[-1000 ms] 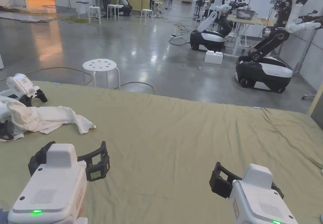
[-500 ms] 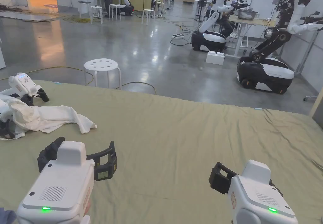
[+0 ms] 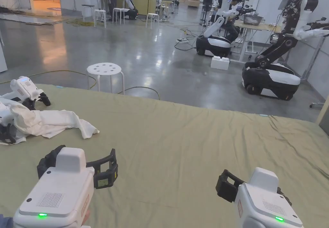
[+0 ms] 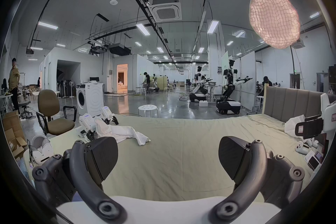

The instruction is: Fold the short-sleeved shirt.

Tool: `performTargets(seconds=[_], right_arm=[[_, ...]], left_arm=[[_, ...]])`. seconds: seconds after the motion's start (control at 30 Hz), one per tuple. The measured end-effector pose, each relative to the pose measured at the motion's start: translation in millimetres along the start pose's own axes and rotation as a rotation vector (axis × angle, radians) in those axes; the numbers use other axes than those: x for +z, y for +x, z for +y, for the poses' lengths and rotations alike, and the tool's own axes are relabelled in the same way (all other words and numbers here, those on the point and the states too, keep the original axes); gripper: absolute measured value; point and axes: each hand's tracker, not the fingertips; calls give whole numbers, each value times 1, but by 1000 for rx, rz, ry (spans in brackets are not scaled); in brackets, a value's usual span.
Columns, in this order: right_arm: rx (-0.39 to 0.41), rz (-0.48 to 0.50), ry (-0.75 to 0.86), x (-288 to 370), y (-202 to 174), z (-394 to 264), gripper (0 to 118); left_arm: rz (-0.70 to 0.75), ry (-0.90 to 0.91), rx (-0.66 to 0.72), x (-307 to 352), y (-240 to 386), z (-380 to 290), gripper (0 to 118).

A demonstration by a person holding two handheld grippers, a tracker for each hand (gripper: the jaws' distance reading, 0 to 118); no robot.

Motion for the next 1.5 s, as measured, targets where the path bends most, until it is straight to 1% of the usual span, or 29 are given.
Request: performTargets(seconds=[0.27, 0.43, 0.6, 0.73, 0.83, 0.87, 0.9, 0.97, 1.07, 1.27, 1.33, 1.5], right_arm=[[1, 17, -14, -4, 1, 2, 105], [23, 2, -13, -2, -2, 3, 105], [33, 23, -20, -6, 0, -2, 105], [35, 69, 22, -10, 4, -6, 105], [82, 70, 119, -7, 3, -10, 105], [114, 45, 119, -7, 2, -10, 105], [119, 36, 124, -7, 0, -10, 105], [112, 45, 135, -8, 2, -11, 105], [79, 49, 150, -7, 7, -10, 105], [59, 63, 180, -5, 14, -11, 106], [61, 48, 189, -5, 13, -11, 106], [114, 43, 226, -2, 11, -11, 107]], left_arm=[[-3, -12, 11, 0, -2, -2, 112], [-4, -14, 7, -1, -3, -3, 112], [-3, -7, 8, -2, -4, -2, 112], [-8, -10, 3, -5, -2, -2, 112], [-11, -14, 4, -7, -1, -2, 112], [-11, -15, 5, -7, -1, -2, 112], [-11, -16, 6, -8, -1, -2, 112], [-12, -15, 10, -8, 0, -2, 112], [-13, -16, 4, -9, 1, -3, 112], [-11, -4, -22, -10, 1, -6, 112], [-3, -7, -17, -11, 0, -6, 112], [-7, -4, -2, -12, -3, -5, 112]])
